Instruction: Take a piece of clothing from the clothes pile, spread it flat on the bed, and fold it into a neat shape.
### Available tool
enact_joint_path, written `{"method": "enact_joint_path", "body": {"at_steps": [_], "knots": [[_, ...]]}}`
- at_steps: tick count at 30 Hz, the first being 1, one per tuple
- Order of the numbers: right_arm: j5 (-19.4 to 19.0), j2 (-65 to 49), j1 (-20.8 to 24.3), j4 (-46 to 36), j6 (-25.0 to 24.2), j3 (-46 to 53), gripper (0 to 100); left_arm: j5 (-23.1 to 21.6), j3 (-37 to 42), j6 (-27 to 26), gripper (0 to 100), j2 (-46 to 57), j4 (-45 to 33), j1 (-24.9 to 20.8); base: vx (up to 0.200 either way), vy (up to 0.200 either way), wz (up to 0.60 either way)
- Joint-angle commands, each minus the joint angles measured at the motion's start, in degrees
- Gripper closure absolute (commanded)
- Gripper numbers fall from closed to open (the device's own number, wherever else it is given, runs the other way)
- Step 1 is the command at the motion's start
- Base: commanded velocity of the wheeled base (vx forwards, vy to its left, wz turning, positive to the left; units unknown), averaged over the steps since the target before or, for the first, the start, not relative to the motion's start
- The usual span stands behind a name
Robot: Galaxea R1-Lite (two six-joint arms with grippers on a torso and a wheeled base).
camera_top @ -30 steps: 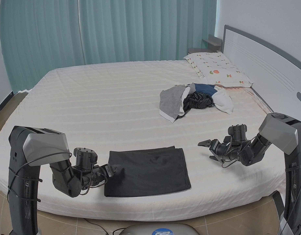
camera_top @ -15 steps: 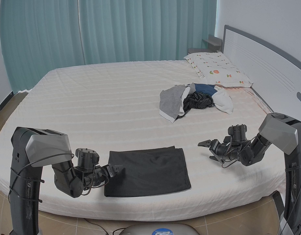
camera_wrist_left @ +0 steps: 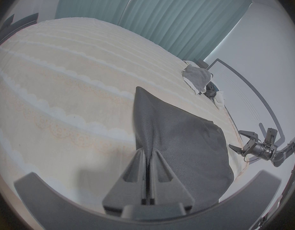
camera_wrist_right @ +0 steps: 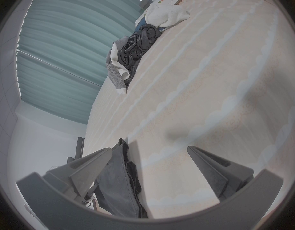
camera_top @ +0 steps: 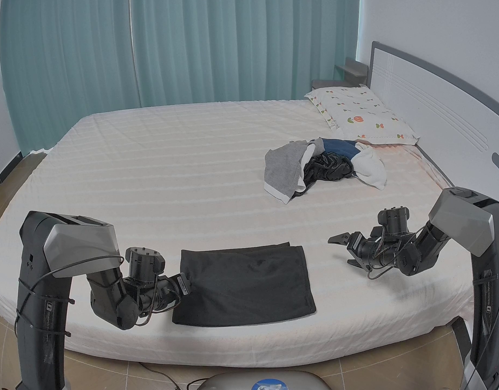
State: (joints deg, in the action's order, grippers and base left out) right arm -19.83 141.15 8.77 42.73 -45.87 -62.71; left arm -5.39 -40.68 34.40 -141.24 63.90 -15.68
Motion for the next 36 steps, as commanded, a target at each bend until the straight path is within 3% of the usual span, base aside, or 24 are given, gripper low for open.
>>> {"method": "enact_joint_path", "body": {"at_steps": [1, 20, 36], "knots": [[0.0, -0.1, 0.0, -0.1, 0.0, 0.0, 0, 0.2, 0.3, 0.0, 100, 0.0, 0.1, 0.0, 0.0, 0.0, 0.0], [0.0, -0.1, 0.0, -0.2, 0.0, 0.0, 0, 2.9, -0.1, 1.3, 100, 0.3, 0.0, 0.1, 0.0, 0.0, 0.0], [0.0, -0.1, 0.0, 0.1, -0.1, 0.0, 0, 4.5, -0.1, 3.9, 100, 0.4, 0.0, 0.6, 0.0, 0.2, 0.0]]}}
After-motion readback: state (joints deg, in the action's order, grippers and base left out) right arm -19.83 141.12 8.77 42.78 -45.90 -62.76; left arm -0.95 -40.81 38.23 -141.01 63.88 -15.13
